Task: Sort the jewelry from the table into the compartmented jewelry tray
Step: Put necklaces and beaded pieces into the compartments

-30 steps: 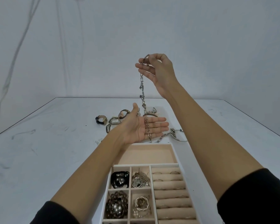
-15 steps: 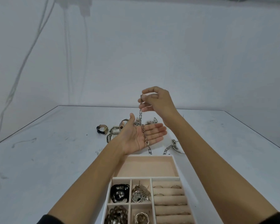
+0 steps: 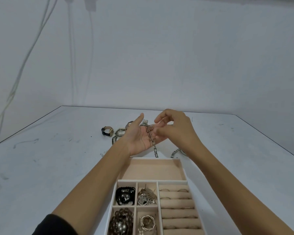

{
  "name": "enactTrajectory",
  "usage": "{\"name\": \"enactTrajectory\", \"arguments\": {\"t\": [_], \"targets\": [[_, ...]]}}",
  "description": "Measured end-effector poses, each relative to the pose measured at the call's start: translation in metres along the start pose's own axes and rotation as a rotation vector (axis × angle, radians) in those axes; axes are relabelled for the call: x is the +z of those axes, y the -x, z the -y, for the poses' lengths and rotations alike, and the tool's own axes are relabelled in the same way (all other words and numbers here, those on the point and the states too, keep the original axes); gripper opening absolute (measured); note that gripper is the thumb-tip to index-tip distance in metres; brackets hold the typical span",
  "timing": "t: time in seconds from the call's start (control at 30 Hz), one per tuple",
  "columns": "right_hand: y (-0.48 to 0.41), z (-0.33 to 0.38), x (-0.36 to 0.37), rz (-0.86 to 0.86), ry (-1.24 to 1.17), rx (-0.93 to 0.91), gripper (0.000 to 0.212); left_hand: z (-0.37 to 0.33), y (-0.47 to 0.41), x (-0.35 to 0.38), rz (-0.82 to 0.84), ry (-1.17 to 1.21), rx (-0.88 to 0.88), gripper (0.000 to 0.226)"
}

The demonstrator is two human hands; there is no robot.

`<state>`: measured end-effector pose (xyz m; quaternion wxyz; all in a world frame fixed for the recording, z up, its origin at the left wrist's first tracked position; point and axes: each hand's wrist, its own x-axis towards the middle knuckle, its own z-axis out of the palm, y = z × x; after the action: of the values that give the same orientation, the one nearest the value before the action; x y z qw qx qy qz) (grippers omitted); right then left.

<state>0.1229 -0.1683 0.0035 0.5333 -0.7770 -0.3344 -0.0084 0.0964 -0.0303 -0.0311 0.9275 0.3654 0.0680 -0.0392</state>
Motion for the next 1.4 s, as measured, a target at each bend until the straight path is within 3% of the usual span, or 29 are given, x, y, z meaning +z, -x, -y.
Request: {"name": "enactTrajectory", "arguments": {"t": [0.27,0.43,0.6,0.67,0.83,1.07,1.17,1.27,1.4], "targets": [[0.013,-0.015,0.001,0.163,0.056,0.055,0.018,-0.001,0.002,0.008,0.027,-0.2,0.071,0.039],[0.001,-0.03,-0.017,0.08,0.121,0.07,0.006,-0.004,0.003,0.011,0.044,-0.14,0.111,0.038],[-0.004,-0.056,-0.025,0.18,0.551,0.076,0.047,-0.007,0.003,0.011,0.055,-0.129,0.129,0.036],[-0.005,-0.064,-0.024,0.232,0.665,0.093,0.051,-0.008,0.003,0.011,0.055,-0.124,0.13,0.036],[-0.007,-0.071,-0.027,0.27,0.761,0.064,0.027,-0.009,0.002,0.009,0.065,-0.121,0.125,0.034],[-0.001,-0.066,-0.02,0.187,0.958,-0.105,0.014,-0.011,0.005,0.01,0.062,-0.096,0.128,0.043],[0.0,-0.071,-0.017,0.241,1.018,-0.153,0.015,-0.012,0.007,0.01,0.061,-0.089,0.134,0.051],[-0.003,-0.074,-0.019,0.256,0.895,-0.136,0.012,-0.013,0.007,0.009,0.068,-0.086,0.136,0.056],[-0.002,-0.053,-0.027,0.258,0.194,-0.011,0.018,-0.013,0.006,0.008,0.068,-0.117,0.142,0.062]]}}
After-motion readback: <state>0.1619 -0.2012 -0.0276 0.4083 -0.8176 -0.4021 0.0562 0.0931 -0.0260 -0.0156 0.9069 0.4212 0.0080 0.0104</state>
